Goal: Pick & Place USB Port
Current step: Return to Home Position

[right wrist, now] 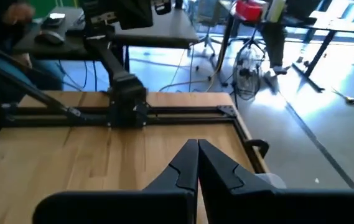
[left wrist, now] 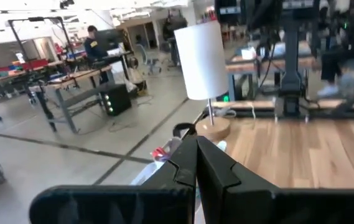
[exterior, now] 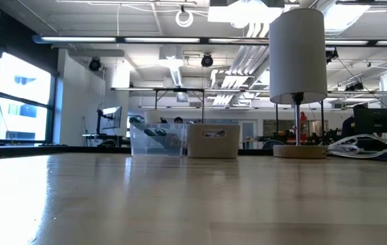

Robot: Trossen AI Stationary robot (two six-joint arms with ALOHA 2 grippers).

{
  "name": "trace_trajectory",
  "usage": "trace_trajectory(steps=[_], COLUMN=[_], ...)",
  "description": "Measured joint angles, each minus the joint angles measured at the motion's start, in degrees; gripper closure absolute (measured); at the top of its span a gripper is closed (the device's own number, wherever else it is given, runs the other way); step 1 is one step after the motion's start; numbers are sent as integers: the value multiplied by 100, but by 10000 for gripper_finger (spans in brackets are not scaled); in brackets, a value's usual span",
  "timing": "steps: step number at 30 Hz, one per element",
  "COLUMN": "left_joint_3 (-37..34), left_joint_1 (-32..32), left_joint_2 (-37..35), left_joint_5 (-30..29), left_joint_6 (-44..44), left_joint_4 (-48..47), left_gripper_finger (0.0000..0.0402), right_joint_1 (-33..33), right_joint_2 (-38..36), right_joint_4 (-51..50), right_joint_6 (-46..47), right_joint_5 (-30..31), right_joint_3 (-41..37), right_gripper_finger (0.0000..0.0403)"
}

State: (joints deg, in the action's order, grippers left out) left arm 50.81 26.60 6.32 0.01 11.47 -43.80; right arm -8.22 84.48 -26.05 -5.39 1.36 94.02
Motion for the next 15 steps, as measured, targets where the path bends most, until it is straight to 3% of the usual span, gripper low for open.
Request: trace_trajectory(steps=[4, 8, 15], left_joint_3=[-934, -1644, -2894], left_joint_1=[-1, 1, -1], left_joint_2=[-575, -560, -568], left_joint_5=[-88, 20, 241], left_joint_6=[-343, -442, -797], left_joint_4=[550, 939, 2880], left_gripper_finger=[401, 401, 401], right_joint_1=[-51, -78, -161], right_joint_2=[245, 440, 442], right_joint_4=[170, 346, 931], right_joint_6=[-129, -213, -85], right_joint_5=[-260, -704, -1260], right_joint_3=[-2, -4, -383], right_gripper_finger=[402, 403, 403])
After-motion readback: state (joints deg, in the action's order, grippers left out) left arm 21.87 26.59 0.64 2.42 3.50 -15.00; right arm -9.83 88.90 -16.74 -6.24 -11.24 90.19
